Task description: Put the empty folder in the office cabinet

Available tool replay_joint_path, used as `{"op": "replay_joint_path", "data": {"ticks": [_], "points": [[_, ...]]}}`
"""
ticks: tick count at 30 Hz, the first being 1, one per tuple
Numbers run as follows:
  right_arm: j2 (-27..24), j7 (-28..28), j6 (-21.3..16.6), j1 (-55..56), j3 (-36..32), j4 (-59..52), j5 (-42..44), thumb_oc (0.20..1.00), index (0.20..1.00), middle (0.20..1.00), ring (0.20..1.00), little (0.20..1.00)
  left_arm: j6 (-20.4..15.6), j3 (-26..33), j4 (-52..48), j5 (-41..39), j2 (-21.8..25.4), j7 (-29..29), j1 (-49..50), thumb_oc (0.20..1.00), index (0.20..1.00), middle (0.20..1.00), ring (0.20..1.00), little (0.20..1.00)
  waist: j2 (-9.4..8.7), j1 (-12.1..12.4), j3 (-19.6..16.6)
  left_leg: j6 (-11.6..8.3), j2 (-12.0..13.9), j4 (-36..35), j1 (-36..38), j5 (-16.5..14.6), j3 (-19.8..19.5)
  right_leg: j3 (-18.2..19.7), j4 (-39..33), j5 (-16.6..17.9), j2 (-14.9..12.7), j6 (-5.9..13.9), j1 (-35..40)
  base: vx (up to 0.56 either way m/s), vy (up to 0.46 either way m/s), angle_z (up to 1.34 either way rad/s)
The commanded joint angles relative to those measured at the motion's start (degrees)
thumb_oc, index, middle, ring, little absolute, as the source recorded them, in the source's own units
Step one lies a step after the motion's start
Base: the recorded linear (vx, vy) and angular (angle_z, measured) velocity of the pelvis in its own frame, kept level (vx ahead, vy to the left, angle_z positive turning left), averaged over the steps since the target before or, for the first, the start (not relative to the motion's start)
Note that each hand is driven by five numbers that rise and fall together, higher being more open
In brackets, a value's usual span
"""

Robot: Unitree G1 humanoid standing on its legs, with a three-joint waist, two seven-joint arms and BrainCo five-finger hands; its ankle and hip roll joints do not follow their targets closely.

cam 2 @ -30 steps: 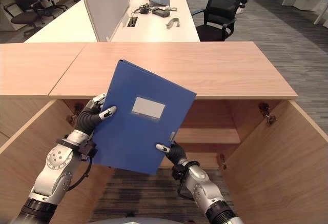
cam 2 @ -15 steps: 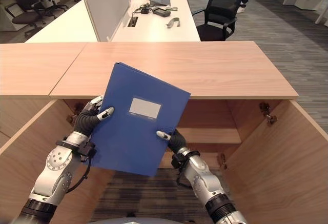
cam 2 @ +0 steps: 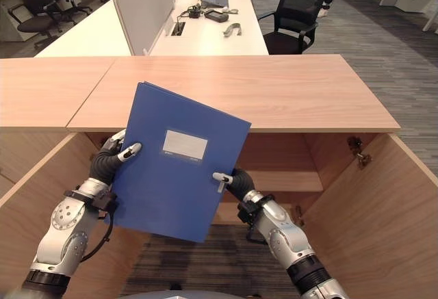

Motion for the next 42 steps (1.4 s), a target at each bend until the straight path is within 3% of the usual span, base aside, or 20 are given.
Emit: {"op": "replay_joint_path", "data": {"ticks": [1,27,28,42], "points": [[3.9,5.0,-1.7,-5.8,3.0,-6.3,1.8,1.0,1.0,1.0,1.0,1.0,-2.5,-1.7,-3.8,-1.2,1.1,-2.0,-4.3,0.2,0.2,0.2,0.2,0.2,-0.76,0.2,-0.1,0.65,0.0,0.2,1.5,-5.9,-1.7,1.3,1.0,-4.7,0.9,0.17,0.5,0.0,0.0,0.0],[7.7,3.6,-1.3,-5.8,8.7,-0.8,2.4,1.0,1.0,1.0,1.0,1.0,-2.9,-6.4,-4.2,-2.3,-0.9,0.5,-9.1,0.2,0.2,0.2,0.2,0.2,-0.58,-0.1,-0.1,0.74,-0.2,0.2,1.4,-5.8,-2.3,1.4,1.5,-4.9,1.1,0.06,0.3,0.0,0.0,0.0],[7.7,3.5,-1.3,-5.9,8.6,-0.7,2.6,0.2,0.2,0.2,0.2,0.2,-2.9,-6.6,-4.2,-2.4,-1.0,0.5,-9.2,0.2,0.2,0.2,0.2,0.2,-0.59,-0.1,-0.1,0.74,-0.2,0.2,1.4,-5.8,-2.3,1.4,1.5,-4.9,1.1,0.07,0.3,0.0,0.0,0.0],[7.7,4.0,-1.6,-5.9,8.8,-1.0,4.0,0.2,0.2,0.2,0.2,0.2,-3.3,-6.3,-4.0,-3.1,-1.4,0.9,-9.3,0.2,0.2,0.2,0.2,0.2,-0.8,0.1,-0.3,0.69,-0.2,0.2,1.2,-5.7,-2.4,1.0,1.6,-5.0,1.2,0.14,0.3,0.0,0.0,0.0]]}}
